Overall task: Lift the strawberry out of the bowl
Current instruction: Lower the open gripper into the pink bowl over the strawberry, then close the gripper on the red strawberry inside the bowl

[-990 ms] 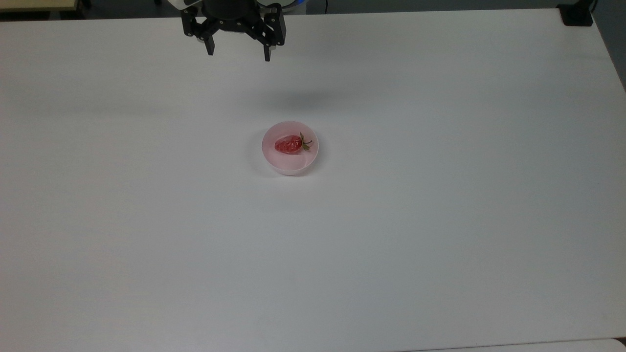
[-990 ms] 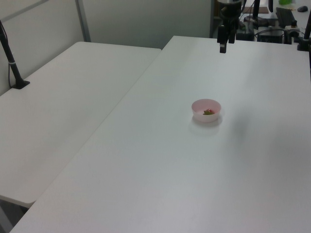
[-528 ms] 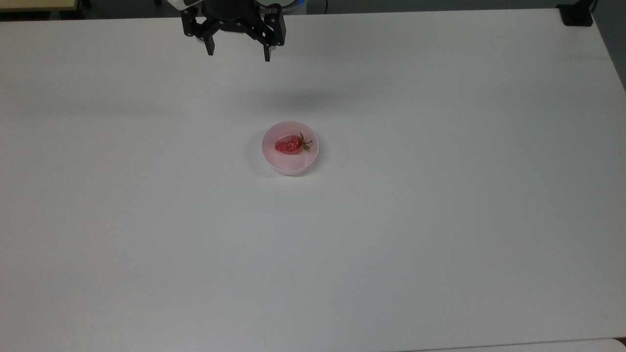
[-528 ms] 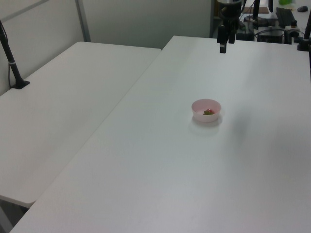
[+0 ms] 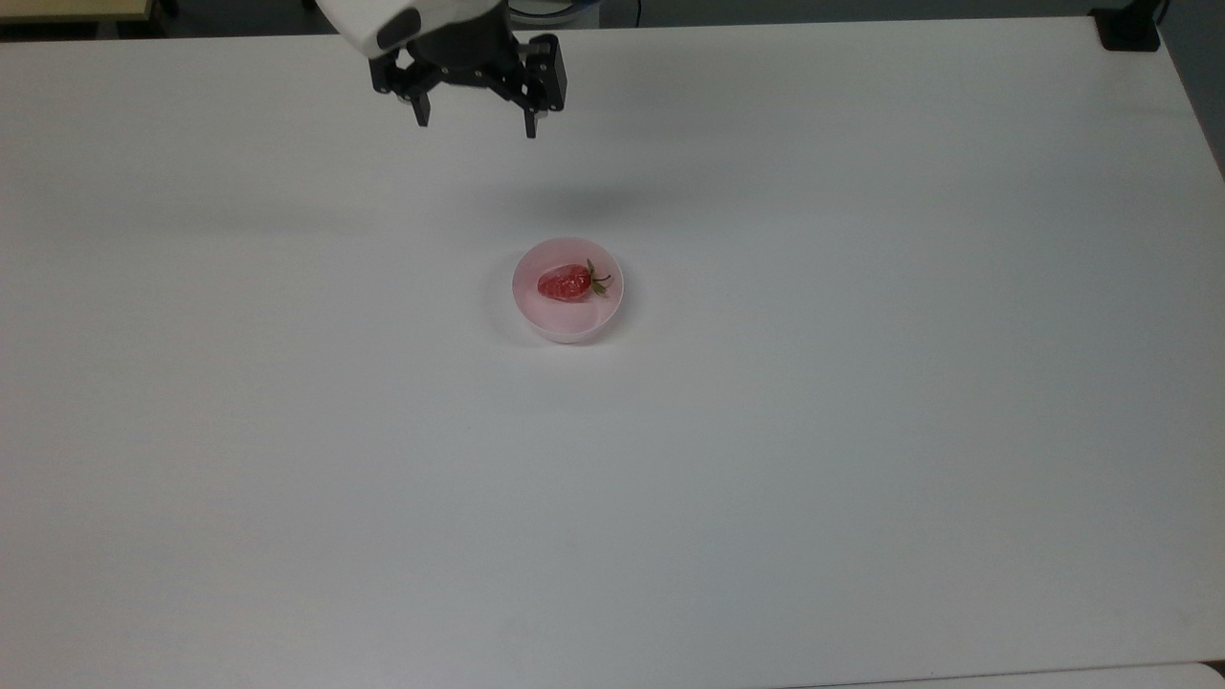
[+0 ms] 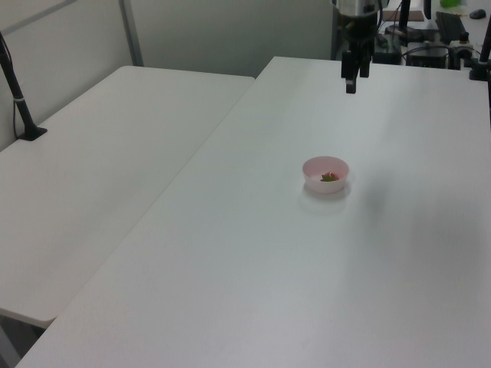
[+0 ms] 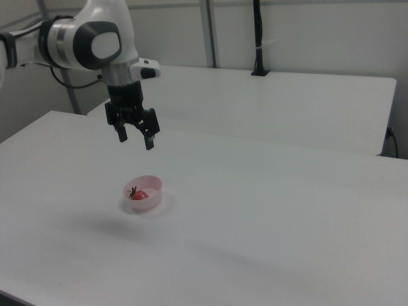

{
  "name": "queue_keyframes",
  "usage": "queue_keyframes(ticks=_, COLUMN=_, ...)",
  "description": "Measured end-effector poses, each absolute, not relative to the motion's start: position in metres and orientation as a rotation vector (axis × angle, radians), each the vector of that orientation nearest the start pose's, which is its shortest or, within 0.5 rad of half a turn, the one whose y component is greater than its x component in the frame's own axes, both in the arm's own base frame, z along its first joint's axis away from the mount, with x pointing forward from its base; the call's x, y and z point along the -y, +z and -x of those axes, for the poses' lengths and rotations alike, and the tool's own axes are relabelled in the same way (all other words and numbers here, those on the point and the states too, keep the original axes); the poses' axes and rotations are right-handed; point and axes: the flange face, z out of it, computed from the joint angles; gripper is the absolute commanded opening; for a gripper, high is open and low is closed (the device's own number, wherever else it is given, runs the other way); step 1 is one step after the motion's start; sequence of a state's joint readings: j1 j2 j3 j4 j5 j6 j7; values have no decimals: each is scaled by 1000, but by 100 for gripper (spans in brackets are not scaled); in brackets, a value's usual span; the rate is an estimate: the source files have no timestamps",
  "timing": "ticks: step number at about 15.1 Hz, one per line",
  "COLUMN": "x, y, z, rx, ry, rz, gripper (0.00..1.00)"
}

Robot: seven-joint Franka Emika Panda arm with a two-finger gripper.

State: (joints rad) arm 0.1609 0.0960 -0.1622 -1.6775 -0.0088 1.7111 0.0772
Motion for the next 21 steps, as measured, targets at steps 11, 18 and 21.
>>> queue_keyframes(ticks=11, x=-89, y=392, z=-636, rx=64, ry=141, rz=3195, gripper=93)
queue_keyframes(ticks=18, x=-95, y=341, z=-634, rx=93, ry=203, rz=3203, gripper=83)
queue_keyframes(ticks=21, x=-98, y=320, z=-632, rx=122, ry=239, rz=3206, gripper=82)
